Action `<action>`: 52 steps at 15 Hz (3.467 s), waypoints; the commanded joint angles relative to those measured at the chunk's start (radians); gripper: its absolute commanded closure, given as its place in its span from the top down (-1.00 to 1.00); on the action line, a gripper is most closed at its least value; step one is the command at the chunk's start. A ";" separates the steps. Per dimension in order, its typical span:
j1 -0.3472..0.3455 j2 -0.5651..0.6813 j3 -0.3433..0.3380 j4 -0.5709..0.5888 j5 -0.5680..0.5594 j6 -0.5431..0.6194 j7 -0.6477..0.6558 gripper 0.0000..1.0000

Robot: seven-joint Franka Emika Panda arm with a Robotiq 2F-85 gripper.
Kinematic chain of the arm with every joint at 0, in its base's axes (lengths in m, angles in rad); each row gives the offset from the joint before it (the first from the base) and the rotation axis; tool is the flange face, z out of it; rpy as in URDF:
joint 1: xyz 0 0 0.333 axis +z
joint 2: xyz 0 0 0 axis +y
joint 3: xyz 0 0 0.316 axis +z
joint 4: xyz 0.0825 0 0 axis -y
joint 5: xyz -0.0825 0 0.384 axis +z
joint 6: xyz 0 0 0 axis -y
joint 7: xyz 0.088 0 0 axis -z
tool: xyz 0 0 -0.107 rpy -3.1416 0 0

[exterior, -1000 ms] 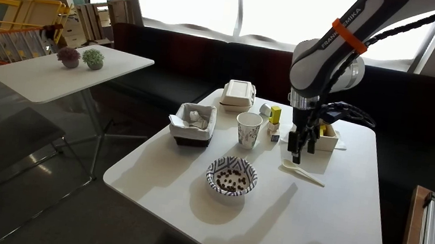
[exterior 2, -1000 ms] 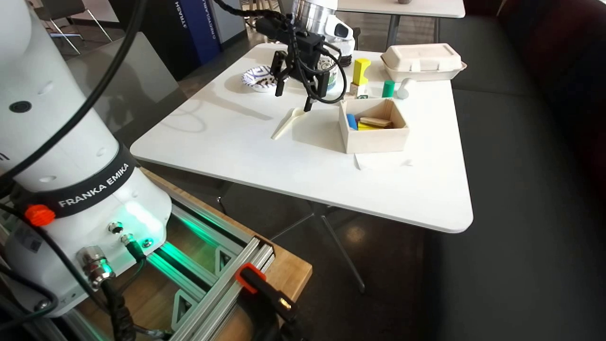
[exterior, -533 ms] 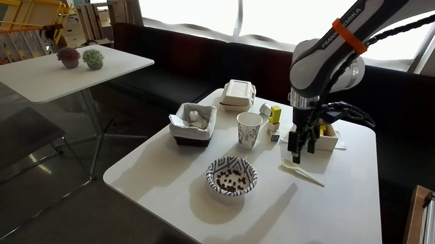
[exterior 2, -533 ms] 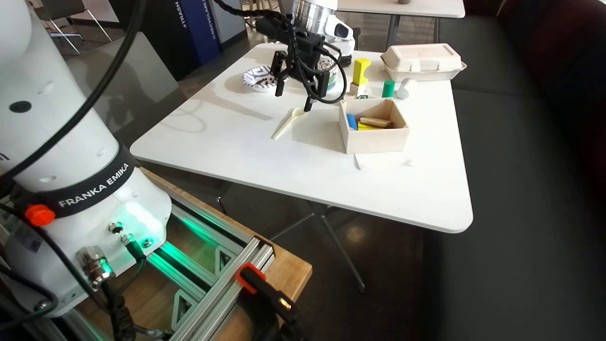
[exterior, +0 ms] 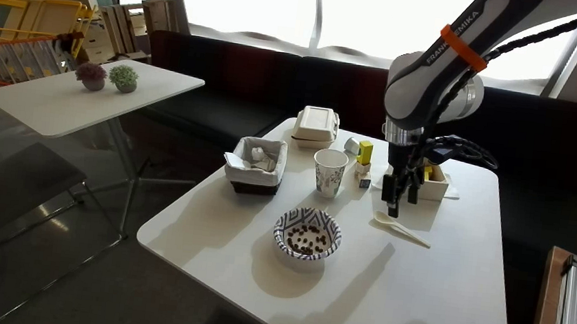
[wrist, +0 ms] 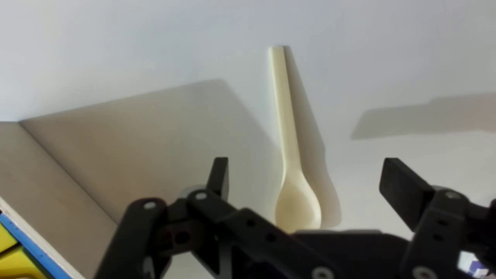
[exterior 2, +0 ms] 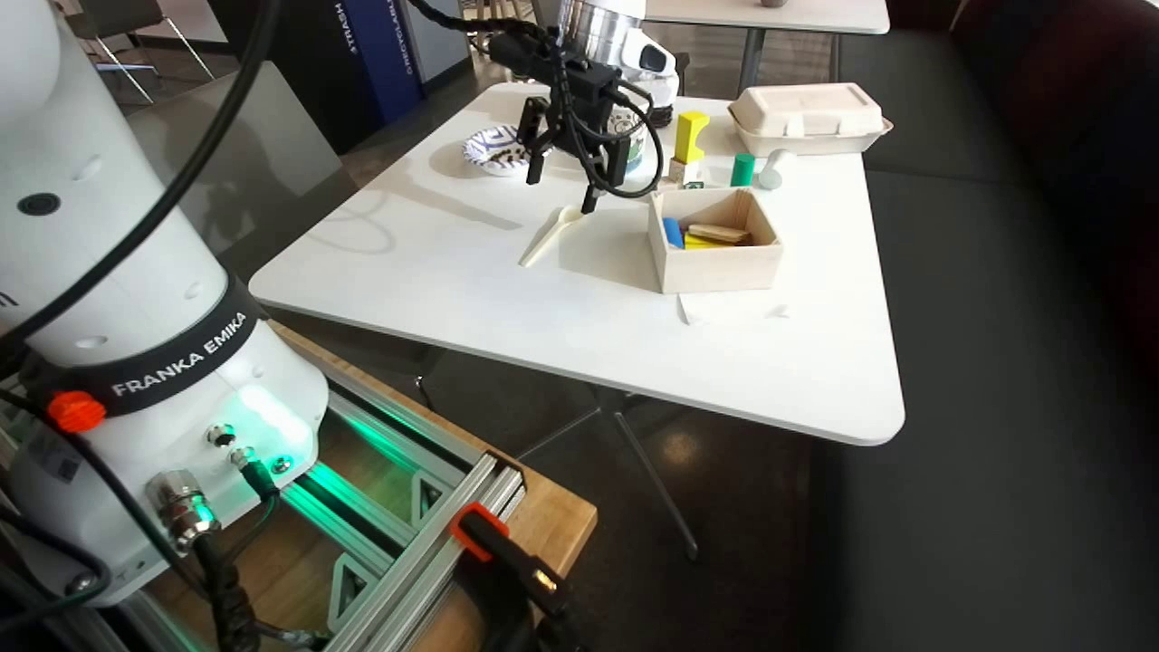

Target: Pick up the spoon from the table and put it in the bowl

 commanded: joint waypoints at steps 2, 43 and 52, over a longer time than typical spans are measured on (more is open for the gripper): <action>-0.013 0.000 0.012 0.001 -0.005 -0.002 0.004 1.00; 0.088 0.369 0.017 0.418 -0.305 -0.444 0.322 0.31; 0.072 0.398 0.027 0.466 -0.302 -0.536 0.232 -0.85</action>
